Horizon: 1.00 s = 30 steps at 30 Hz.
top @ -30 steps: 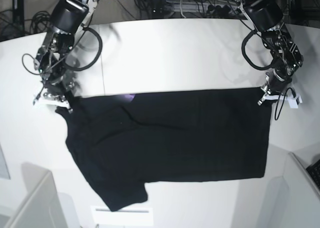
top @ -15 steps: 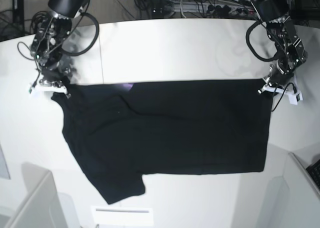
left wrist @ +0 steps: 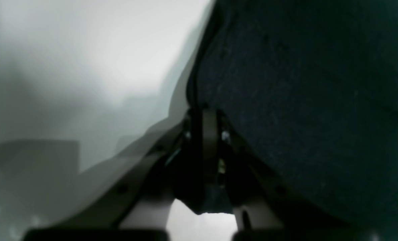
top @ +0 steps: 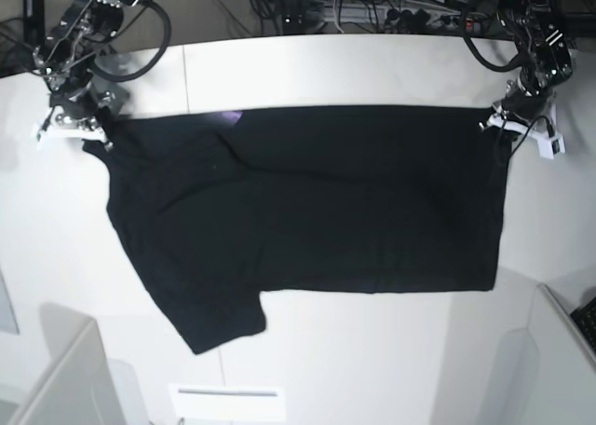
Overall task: Fold the T-shirt properly
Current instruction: 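Pull the shirt further toward the robot and release both grippers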
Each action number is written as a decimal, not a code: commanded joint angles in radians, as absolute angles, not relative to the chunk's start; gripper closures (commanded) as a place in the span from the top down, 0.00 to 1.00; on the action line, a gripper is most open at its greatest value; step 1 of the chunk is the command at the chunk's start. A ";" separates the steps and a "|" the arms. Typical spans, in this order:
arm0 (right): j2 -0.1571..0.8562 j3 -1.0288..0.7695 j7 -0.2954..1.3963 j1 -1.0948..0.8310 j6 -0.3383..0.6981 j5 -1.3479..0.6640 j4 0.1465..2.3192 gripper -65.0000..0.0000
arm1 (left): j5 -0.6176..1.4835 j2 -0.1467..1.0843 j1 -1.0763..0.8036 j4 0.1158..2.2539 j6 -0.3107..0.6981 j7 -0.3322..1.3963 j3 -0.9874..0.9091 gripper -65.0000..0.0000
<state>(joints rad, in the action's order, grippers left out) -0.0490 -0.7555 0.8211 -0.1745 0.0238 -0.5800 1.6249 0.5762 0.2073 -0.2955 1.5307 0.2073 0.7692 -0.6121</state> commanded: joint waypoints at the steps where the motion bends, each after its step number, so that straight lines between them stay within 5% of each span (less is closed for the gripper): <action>1: -0.035 -0.763 0.809 -0.185 0.028 -0.585 1.658 0.00 | 0.561 0.222 -0.317 1.557 0.193 0.774 -0.621 0.00; 30: -0.091 -0.757 0.834 -0.441 0.028 -0.585 1.833 0.00 | 0.561 0.214 -0.552 1.730 0.193 0.773 -0.625 0.00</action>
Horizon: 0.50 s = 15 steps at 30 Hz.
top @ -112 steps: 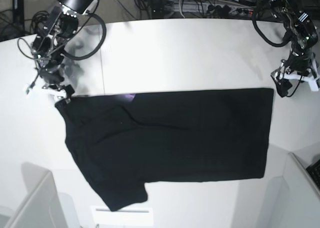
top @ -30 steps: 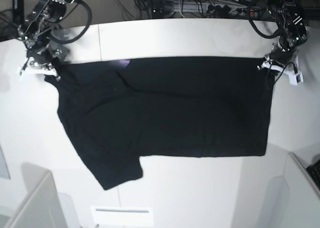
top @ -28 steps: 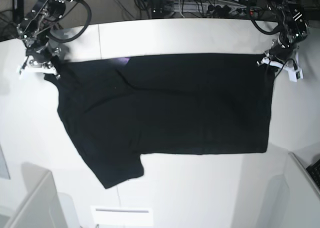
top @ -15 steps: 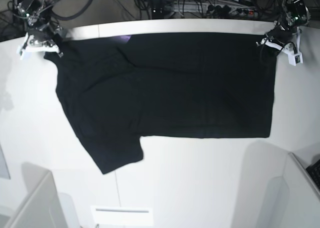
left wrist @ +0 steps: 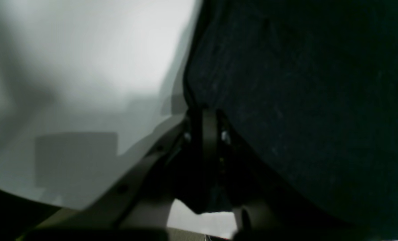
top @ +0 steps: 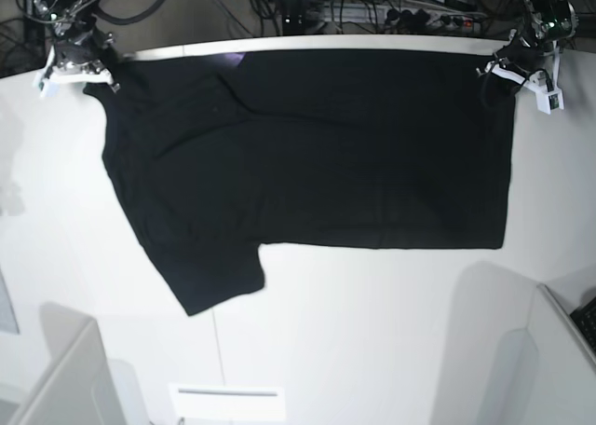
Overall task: Fold the T-shirt properly
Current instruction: 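Pull the shirt further toward the robot and release both grippers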
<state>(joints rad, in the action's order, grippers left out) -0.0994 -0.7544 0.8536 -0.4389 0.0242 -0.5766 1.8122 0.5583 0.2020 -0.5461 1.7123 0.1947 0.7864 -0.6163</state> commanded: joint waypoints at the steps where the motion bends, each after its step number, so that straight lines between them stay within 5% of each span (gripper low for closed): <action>1: -0.091 -0.757 0.834 -0.441 0.028 -0.585 1.833 0.00 | 0.561 0.214 -0.553 1.730 0.193 0.773 -0.625 0.00; 11: -0.090 -0.765 0.892 -0.438 0.028 -0.585 1.833 0.00 | 0.561 0.211 -0.552 1.732 0.193 0.774 -0.699 0.02; 15: -0.090 -0.765 0.889 -0.440 0.028 -0.585 1.847 0.35 | 0.561 0.214 -0.555 1.755 0.193 0.774 -0.730 0.45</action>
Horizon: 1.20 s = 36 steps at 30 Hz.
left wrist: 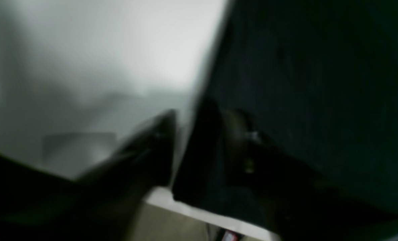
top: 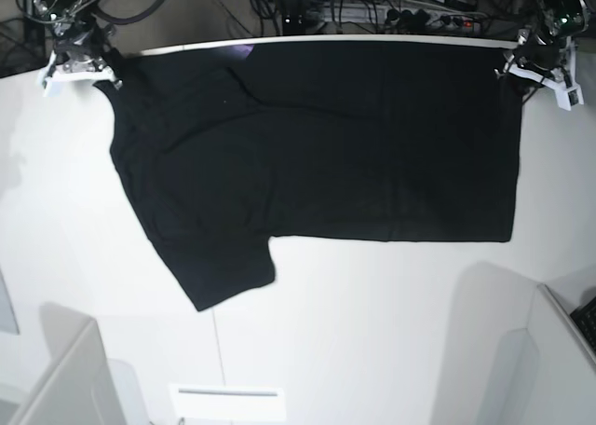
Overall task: Fold the T-shirt properly
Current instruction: 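Pull the shirt further toward the robot and release both grippers, then move both grippers down to the hem corners of the shirt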
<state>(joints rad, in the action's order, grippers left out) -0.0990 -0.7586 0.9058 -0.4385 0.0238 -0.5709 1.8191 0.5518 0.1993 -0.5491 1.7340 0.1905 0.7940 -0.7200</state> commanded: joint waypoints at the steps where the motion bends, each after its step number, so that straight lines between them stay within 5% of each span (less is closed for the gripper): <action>1: -0.091 -0.766 0.889 -0.441 0.028 -0.585 1.856 0.42 | 0.561 0.214 -0.555 1.761 0.193 0.774 -0.731 0.56; 4: -0.101 -0.792 0.889 -0.441 0.028 -0.585 1.888 0.48 | 0.561 0.211 -0.552 1.791 0.193 0.774 -0.733 0.83; 6: -0.105 -0.822 0.889 -0.440 0.028 -0.585 1.916 0.48 | 0.562 0.211 -0.550 1.816 0.193 0.774 -0.734 0.89; 15: -0.074 -0.820 0.897 -0.349 0.030 -0.582 1.954 0.48 | 0.562 0.213 -0.478 1.902 0.193 0.774 -0.816 0.89; 25: 0.010 -0.615 0.888 -0.163 0.030 -0.575 1.888 0.47 | 0.555 0.254 -0.338 1.900 0.193 0.776 -0.742 0.89; 36: 0.127 -0.446 0.843 0.076 0.027 -0.575 1.606 0.47 | 0.555 0.306 -0.223 1.813 0.193 0.776 -0.664 0.54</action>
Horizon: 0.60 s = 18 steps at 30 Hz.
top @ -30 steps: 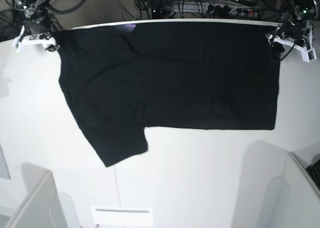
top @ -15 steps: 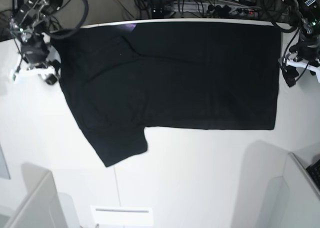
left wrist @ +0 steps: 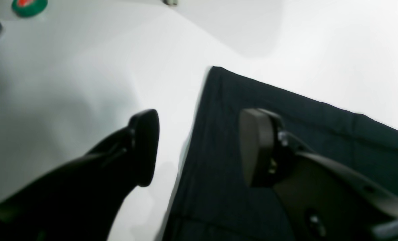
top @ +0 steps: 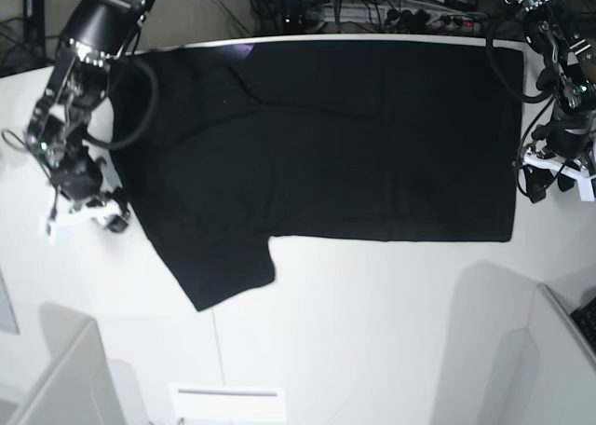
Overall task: Fold the T-shirt properly
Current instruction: 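Move both grippers down to the hem corners of the shirt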
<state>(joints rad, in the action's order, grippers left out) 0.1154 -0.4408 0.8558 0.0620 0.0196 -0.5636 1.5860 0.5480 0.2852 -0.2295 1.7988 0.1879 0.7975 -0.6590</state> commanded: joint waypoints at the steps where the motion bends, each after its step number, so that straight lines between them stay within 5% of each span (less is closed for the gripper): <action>1: 0.143 -0.410 0.822 0.102 0.027 -0.575 1.566 0.47 | 0.555 0.317 -0.220 1.797 0.193 0.776 -0.647 0.54; 18: 0.239 -0.013 0.578 0.535 0.028 -0.575 0.901 0.54 | 0.555 0.348 -0.217 1.748 0.191 0.776 -0.624 0.54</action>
